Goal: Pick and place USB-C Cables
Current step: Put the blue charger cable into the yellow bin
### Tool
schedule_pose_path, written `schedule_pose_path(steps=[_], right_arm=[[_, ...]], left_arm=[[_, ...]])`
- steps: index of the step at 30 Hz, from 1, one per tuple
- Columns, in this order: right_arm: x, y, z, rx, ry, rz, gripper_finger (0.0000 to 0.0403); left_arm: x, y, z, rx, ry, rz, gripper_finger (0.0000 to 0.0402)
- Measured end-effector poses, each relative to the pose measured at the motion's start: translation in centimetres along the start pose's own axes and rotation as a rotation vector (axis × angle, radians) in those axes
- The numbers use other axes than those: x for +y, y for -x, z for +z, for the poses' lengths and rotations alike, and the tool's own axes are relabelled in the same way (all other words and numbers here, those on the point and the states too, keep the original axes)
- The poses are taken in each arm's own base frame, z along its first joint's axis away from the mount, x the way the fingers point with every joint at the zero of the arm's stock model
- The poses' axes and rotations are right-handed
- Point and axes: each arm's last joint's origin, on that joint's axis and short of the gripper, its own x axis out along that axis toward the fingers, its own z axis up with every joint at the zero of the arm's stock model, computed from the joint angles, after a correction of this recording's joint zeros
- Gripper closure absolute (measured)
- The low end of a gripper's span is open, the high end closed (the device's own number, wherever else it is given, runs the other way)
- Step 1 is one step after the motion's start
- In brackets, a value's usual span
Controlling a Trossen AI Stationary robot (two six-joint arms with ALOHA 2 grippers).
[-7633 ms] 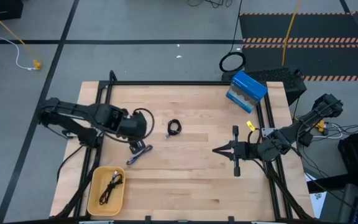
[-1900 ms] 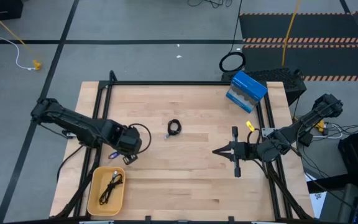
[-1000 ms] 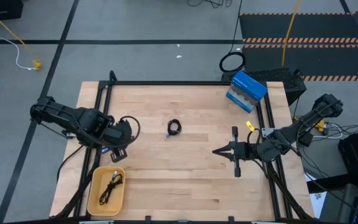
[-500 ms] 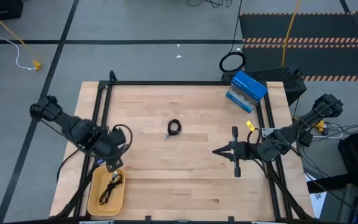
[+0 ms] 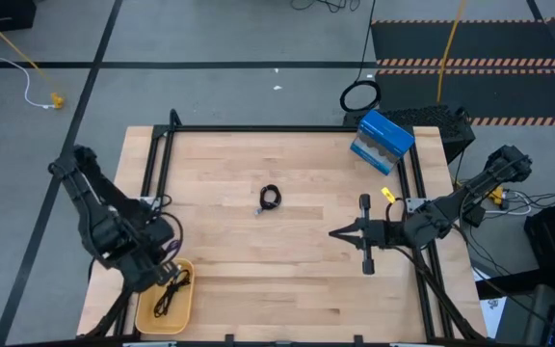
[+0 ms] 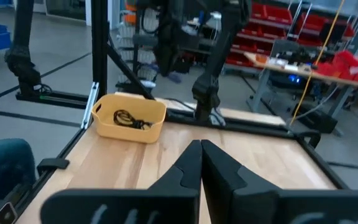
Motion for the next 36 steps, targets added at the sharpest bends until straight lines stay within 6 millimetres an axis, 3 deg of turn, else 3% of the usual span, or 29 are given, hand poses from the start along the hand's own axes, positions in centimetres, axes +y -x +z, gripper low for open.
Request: schedule_pose_path(steps=[5,13,27,36], right_arm=[[-0.3,-0.2,0.1,-0.011,0.021,-0.016,0.0403],[-0.9,-0.5,0.0,-0.004,0.005,-0.046,0.0403],[-0.7,-0.7,-0.3,0.018,-0.017,-0.040,0.0403],[-0.7,-0.7,-0.3,0.022,-0.017,-0.039,0.0403]], left_arm=[[-0.7,-1.4,-1.6,0.006,0.053,0.030,0.0380],[-3.9,-4.4,-3.3,0.009,0.079,0.034,0.0380],[-7.0,-10.4,-4.7,-0.022,0.177,0.271,0.0362],[-8.6,-12.8,-5.5,-0.013,0.194,0.248,0.0372]])
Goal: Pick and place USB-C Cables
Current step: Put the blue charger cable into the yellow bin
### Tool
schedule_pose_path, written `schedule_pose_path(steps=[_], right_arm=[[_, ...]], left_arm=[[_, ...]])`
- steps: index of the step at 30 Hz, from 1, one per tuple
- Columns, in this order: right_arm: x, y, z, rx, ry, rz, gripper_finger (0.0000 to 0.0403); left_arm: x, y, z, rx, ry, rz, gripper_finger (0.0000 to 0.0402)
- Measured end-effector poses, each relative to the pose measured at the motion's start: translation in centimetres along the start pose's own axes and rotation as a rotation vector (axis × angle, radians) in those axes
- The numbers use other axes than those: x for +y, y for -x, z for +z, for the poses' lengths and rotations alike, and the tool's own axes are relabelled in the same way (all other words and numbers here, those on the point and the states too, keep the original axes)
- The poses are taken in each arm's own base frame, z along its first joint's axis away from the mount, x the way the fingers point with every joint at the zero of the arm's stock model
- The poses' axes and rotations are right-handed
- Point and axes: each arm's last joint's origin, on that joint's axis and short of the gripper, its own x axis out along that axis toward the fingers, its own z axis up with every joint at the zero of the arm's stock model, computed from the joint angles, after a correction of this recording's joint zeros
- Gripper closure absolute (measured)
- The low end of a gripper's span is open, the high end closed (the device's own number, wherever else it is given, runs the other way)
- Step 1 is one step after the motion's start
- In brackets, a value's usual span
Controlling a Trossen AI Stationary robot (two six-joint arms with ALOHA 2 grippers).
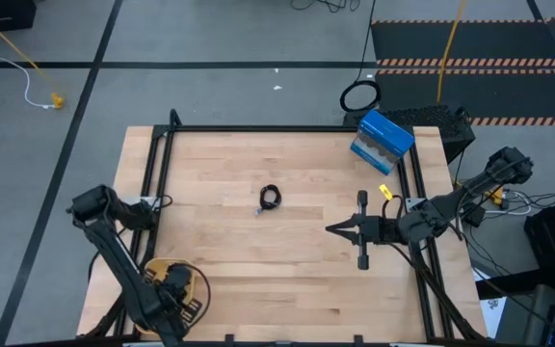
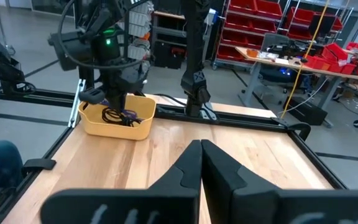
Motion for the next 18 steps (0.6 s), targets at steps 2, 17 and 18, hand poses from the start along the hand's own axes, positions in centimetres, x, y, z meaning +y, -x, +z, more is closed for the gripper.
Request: schedule_pose_path(steps=[2,17,18], right_arm=[[0.0,0.0,0.0,0.000,0.000,0.000,0.0403],[0.0,0.0,-0.3,0.026,-0.035,0.001,0.0403],[0.0,0.0,-0.3,0.029,-0.036,0.001,0.0403]], left_arm=[[-0.3,-0.3,-0.2,0.001,0.006,-0.003,0.0368],[-0.3,-1.2,-0.3,-0.037,0.038,0.075,0.0360],[-0.2,-1.2,-0.3,-0.038,0.041,0.076,0.0360]])
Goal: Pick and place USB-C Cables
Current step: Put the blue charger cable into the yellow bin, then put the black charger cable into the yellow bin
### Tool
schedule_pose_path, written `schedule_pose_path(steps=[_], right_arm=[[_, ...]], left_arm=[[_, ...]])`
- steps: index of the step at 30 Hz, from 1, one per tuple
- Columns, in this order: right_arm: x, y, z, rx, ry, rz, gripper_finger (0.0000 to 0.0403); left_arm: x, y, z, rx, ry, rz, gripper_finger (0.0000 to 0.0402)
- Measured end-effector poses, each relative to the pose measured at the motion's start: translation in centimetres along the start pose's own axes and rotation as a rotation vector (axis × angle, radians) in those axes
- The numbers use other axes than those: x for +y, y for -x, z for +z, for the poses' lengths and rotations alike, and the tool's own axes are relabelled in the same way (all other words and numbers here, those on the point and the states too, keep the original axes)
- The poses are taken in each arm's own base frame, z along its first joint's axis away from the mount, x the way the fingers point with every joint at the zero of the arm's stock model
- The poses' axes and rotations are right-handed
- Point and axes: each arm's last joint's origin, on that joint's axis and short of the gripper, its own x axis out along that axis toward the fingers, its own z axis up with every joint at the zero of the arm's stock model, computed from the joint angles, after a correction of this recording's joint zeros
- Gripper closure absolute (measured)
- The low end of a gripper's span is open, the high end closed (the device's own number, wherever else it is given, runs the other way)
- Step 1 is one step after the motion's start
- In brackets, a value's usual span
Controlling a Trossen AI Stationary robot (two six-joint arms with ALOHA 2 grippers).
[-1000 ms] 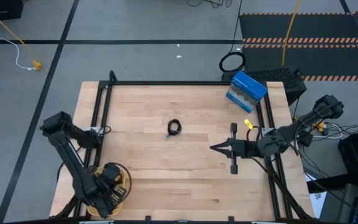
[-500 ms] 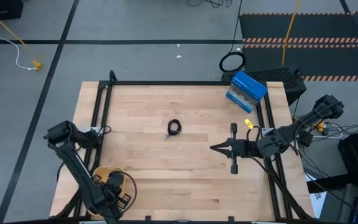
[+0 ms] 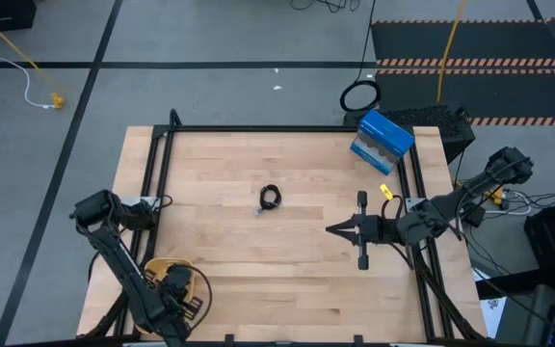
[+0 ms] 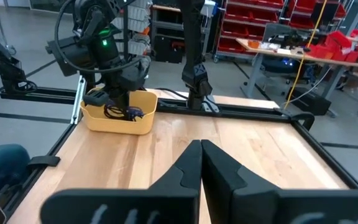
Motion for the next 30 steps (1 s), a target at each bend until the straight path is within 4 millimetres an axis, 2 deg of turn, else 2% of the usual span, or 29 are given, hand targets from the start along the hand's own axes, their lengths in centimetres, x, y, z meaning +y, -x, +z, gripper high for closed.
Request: schedule_pose_path(steps=[11,19,23,30], right_arm=[[0.0,0.0,-0.2,0.017,-0.028,0.000,0.0403],[0.0,0.0,-0.2,0.020,-0.026,-0.001,0.0403],[0.0,0.0,-0.2,0.021,-0.026,-0.001,0.0403],[0.0,0.0,-0.2,0.022,-0.025,-0.001,0.0403]], left_arm=[[0.0,0.0,0.0,0.002,-0.030,-0.005,0.0354],[-0.1,0.1,-0.1,0.012,-0.053,-0.013,0.0283],[0.3,0.9,0.3,0.031,-0.068,-0.039,0.0267],[1.8,3.6,1.2,0.053,-0.109,-0.136,0.0280]])
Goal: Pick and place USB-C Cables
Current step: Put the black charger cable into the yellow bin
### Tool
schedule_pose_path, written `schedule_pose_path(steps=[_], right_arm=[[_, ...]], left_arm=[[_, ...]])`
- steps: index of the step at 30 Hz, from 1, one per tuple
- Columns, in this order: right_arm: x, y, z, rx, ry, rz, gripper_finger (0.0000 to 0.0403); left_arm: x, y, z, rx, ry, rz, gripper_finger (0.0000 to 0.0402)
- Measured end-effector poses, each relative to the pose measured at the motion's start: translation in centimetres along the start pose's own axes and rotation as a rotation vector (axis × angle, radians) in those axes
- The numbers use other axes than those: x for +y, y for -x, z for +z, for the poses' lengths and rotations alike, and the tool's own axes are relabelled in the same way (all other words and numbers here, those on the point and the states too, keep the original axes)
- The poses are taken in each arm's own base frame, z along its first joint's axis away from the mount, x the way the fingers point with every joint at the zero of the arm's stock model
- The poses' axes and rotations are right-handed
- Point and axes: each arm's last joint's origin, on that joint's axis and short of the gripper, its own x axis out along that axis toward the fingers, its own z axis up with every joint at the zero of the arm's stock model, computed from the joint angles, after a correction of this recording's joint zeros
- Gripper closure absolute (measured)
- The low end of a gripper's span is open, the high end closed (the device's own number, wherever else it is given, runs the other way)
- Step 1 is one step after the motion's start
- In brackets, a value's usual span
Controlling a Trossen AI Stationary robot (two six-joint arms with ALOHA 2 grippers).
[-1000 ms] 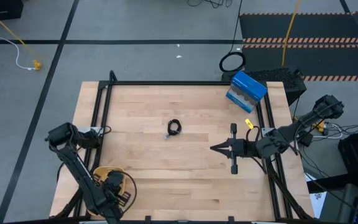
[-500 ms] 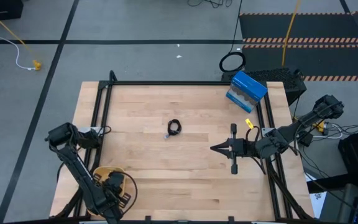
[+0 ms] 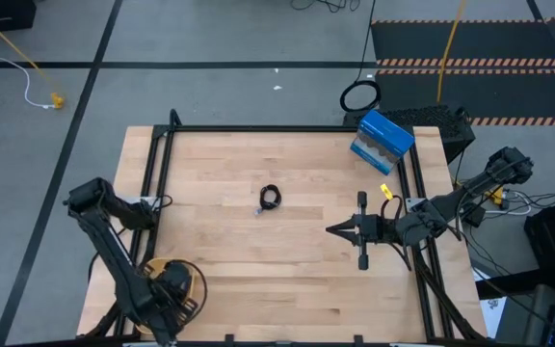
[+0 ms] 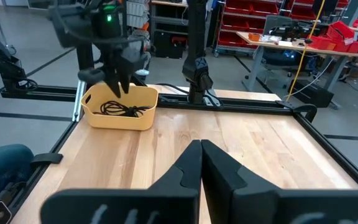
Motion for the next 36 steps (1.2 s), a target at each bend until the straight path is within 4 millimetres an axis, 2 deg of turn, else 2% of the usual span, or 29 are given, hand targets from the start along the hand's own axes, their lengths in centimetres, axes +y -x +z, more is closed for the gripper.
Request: schedule_pose_path(steps=[8,16,24,36], right_arm=[[0.0,0.0,0.0,0.000,0.000,0.000,0.0403],[0.0,0.0,0.0,0.000,0.000,0.000,0.0403],[0.0,0.0,0.0,0.000,0.000,0.000,0.0403],[0.0,0.0,-0.5,0.048,-0.022,-0.004,0.0403]], left_arm=[[2.5,3.4,2.1,-0.143,-0.154,-0.123,0.0308],[4.3,5.7,4.9,-0.264,-0.281,-0.189,0.0309],[4.9,6.5,7.2,-0.297,-0.503,-0.181,0.0309],[4.2,6.5,9.8,-0.362,-0.767,-0.133,0.0309]])
